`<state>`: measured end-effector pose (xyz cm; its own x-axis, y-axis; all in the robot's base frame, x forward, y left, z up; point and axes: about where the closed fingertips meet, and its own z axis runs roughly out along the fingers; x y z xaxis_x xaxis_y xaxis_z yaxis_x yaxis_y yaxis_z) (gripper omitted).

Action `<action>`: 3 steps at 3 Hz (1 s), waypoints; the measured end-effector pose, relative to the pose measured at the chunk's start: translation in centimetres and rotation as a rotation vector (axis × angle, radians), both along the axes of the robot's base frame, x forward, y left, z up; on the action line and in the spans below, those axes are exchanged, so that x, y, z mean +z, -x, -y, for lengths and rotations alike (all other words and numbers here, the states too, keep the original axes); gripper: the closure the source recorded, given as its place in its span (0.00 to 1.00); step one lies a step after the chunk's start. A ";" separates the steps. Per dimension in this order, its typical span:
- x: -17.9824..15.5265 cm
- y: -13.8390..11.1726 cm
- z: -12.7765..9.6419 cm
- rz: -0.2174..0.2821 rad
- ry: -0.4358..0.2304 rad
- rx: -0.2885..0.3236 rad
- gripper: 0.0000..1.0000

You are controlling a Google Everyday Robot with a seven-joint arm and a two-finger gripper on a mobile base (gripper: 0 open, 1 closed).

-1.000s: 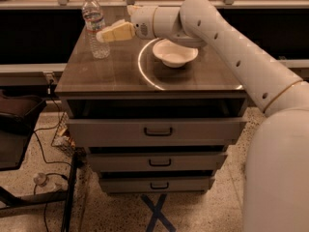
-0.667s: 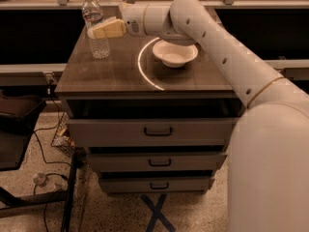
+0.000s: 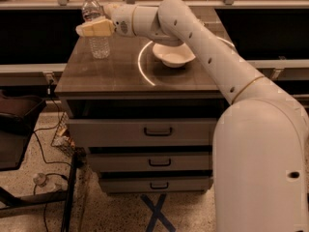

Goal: Pick water bottle

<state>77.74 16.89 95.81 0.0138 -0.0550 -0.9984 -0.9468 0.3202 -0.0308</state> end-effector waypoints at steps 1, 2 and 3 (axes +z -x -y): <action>-0.8 0.3 -1.4 -0.012 0.001 0.019 0.39; -0.9 0.4 -1.9 -0.013 0.000 0.025 0.70; -0.9 0.5 -2.1 -0.014 0.000 0.029 0.92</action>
Offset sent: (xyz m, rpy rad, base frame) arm -0.0025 0.0132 -0.0077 -0.0004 0.0109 0.0174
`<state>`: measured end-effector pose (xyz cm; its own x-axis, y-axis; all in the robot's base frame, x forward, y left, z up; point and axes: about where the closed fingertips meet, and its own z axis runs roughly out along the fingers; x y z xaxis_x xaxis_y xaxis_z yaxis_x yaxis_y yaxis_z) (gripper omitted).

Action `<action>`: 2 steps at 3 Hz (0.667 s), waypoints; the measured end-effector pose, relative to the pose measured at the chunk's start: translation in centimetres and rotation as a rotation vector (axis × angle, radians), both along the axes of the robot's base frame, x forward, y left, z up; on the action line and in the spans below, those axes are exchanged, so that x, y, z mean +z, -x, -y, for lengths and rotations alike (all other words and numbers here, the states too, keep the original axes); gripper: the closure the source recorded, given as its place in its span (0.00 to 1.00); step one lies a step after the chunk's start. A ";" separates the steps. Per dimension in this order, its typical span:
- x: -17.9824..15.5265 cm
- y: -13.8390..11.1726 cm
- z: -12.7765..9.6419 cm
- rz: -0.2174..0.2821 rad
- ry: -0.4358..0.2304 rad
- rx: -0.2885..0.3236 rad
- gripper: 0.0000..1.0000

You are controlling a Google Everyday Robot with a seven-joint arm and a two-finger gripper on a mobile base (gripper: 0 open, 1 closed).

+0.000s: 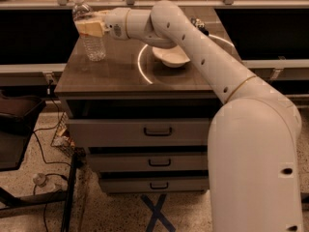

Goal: Pick water bottle

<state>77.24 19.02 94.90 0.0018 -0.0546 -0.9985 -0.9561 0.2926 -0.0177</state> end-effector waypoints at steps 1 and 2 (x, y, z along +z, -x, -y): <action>0.0 0.1 -0.3 -0.001 -0.001 0.005 1.00; 0.0 0.1 -0.3 -0.001 -0.001 0.005 1.00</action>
Offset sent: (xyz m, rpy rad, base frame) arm -0.0009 0.0026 0.0016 0.0094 0.0027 0.0083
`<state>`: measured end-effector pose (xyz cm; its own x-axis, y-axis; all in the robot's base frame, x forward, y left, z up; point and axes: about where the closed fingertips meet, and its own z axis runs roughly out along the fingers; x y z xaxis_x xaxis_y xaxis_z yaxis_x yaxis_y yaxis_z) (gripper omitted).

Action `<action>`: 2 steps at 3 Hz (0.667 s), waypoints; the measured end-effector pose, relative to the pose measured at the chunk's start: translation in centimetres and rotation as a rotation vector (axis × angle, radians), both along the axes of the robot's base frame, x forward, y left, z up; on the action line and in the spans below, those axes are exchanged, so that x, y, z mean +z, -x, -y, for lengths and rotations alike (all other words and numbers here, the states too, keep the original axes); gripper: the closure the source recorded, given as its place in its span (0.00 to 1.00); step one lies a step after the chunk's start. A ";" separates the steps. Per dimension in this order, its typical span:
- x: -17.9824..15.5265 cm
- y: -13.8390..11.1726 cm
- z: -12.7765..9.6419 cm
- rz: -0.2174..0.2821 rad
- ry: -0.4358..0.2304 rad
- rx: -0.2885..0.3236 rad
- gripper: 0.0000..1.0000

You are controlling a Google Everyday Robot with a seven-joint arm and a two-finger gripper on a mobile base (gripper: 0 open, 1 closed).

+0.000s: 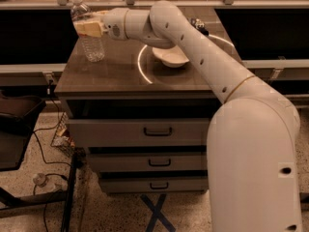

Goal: Pick water bottle

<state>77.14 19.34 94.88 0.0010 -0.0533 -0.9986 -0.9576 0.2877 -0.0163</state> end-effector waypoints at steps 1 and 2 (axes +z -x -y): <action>3.7 0.1 0.4 0.000 -0.005 -0.018 1.00; 9.6 -0.2 1.3 0.003 -0.014 -0.069 1.00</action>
Offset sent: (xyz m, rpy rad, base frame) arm 0.0142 -0.0338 0.1731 0.0236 0.0031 -0.1520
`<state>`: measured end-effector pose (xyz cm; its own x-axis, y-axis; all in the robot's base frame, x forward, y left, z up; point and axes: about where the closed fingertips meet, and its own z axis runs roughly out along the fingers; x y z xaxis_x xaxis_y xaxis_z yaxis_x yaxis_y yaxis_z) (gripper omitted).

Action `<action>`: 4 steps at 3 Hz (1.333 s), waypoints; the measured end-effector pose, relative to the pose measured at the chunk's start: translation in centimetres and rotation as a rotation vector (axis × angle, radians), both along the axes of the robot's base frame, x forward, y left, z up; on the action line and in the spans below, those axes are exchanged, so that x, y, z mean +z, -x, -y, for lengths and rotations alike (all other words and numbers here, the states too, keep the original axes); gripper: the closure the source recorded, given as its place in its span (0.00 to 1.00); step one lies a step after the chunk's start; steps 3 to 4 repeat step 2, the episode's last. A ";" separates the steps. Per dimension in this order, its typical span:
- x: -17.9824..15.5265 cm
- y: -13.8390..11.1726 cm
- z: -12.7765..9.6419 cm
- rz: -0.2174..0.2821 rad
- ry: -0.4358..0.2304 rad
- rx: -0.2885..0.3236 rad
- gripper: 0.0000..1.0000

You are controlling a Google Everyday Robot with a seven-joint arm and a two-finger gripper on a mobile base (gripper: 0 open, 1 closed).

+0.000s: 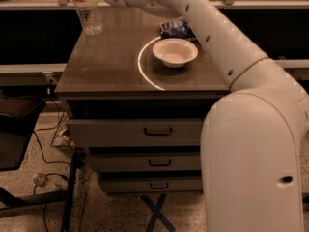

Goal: Pick water bottle

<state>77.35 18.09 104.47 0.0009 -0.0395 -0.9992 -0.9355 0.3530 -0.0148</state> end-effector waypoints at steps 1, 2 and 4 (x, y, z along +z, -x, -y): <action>4.8 -0.5 0.7 -0.005 -0.006 -0.037 1.00; 8.1 -0.6 1.3 -0.002 -0.015 -0.062 1.00; 8.1 -0.6 1.3 -0.002 -0.015 -0.062 1.00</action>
Offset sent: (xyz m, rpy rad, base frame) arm 0.0178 -0.0275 0.1304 0.0268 -0.0067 -0.1005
